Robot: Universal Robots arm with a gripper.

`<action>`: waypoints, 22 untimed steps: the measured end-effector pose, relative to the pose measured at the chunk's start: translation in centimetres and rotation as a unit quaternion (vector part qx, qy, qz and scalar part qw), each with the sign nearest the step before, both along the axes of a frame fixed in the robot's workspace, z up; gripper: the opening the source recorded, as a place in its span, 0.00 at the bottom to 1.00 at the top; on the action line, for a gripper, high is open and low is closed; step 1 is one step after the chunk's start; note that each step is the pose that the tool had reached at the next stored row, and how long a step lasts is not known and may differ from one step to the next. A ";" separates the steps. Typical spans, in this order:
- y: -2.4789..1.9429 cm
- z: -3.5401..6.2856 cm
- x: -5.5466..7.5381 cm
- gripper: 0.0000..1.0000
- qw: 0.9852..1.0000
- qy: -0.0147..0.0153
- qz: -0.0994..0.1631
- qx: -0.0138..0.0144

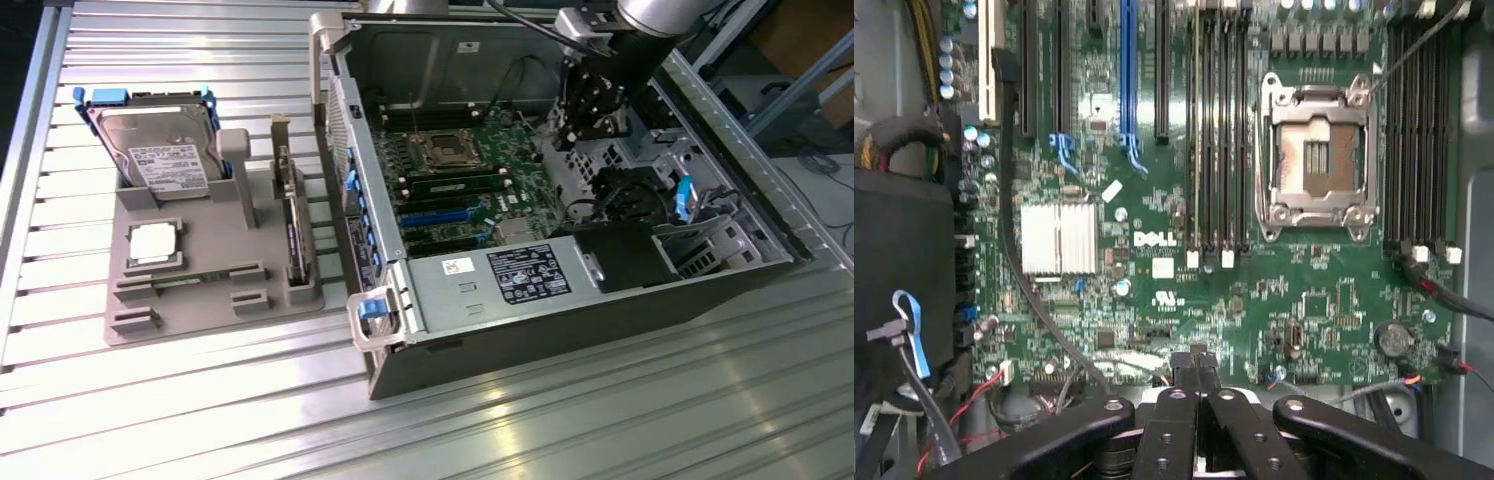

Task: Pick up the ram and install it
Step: 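Insert the ram into the slot, then press down the ram until it locks into place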

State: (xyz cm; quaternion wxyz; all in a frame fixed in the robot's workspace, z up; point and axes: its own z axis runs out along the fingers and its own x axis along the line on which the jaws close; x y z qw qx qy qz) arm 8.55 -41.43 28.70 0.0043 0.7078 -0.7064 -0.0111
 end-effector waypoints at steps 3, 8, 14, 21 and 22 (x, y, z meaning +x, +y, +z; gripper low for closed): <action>0.01 0.00 0.0 0.11 1.000 0.000 0.000 0.000; 0.01 -0.09 -0.8 0.11 1.000 0.000 0.000 -0.002; 0.01 -0.95 -4.5 0.11 1.000 0.000 0.000 -0.002; 0.17 -2.60 -5.5 0.11 1.000 0.000 0.000 -0.002; 0.19 -2.76 -5.6 0.11 1.000 0.000 0.000 -0.002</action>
